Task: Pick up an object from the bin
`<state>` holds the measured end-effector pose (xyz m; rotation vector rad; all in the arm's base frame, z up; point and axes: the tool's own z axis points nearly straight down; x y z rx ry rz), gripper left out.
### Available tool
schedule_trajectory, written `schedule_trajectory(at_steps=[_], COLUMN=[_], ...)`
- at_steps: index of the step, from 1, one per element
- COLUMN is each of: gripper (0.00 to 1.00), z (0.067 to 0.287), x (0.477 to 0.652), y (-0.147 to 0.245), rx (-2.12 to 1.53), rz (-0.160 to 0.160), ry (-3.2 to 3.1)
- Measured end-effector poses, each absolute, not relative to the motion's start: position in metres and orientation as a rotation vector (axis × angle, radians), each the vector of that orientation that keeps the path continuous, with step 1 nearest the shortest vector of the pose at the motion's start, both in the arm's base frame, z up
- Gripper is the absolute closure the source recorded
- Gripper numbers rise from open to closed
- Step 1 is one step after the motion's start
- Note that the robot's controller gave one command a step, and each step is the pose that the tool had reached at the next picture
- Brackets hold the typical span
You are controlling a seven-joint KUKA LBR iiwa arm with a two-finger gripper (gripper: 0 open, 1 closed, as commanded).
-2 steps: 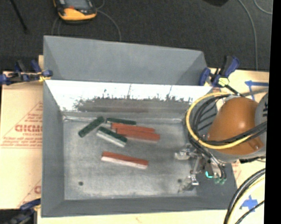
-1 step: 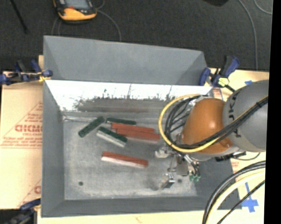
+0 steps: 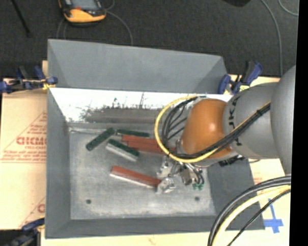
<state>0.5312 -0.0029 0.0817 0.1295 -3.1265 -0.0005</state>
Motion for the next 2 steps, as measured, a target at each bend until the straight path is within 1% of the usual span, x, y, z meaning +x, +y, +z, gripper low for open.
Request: schedule_trajectory(at_steps=[1,2], gripper=[1.00,1.00], z=[0.082,0.227], x=[0.532,0.553], y=[-0.003,-0.007], rx=[0.130,0.119], rz=[0.000,0.001], ry=[-3.128,-3.145])
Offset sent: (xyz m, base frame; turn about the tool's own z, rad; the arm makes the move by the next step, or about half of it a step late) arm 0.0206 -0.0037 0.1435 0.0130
